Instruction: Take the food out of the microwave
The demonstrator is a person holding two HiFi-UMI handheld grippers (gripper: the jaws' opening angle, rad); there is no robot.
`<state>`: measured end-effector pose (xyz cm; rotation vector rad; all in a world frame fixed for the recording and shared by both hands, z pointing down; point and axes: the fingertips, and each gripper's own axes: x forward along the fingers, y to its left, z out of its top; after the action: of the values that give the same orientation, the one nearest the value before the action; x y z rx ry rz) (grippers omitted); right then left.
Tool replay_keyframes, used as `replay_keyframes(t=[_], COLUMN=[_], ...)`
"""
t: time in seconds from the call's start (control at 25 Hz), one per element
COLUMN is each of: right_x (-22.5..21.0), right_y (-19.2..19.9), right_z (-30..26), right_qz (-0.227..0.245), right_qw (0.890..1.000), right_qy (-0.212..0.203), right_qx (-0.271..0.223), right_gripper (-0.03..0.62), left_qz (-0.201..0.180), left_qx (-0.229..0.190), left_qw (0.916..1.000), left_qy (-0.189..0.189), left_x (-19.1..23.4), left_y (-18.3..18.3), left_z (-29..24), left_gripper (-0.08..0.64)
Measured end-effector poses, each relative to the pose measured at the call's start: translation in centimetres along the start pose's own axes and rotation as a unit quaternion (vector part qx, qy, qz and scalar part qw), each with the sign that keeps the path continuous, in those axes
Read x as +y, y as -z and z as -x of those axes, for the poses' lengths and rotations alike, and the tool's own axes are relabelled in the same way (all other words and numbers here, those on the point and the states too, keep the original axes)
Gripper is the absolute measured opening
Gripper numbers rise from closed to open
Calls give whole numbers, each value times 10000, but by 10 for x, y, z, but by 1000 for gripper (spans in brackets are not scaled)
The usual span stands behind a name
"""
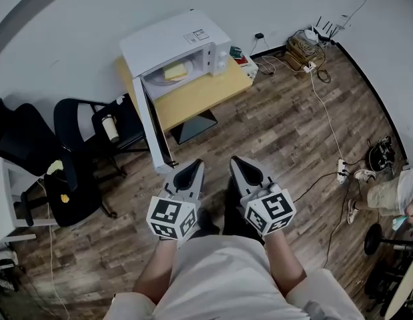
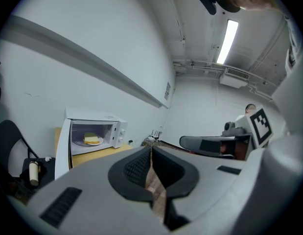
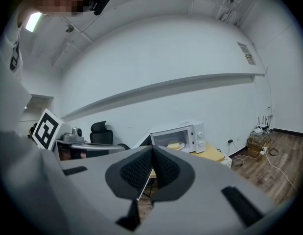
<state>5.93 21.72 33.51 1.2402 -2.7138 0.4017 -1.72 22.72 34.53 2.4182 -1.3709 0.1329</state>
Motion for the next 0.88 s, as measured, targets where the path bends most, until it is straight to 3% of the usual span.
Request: replay_keyframes(t=[0.52, 0.88], right_x=[-59, -109], right_y=[-22, -42], right_z=[-55, -104], right_qz=[68, 186], right_qw=[9996, 9973], right_qy=[-271, -696], right_qx=[75, 141], right_gripper=[0, 52], left_qz=[106, 70], left_qx=[-61, -146], left_qw=[9994, 9976], left_qy=[-319, -672], left_x=[26, 45], left_y=[-26, -53], left_z=[-65, -123], left_gripper=[12, 12])
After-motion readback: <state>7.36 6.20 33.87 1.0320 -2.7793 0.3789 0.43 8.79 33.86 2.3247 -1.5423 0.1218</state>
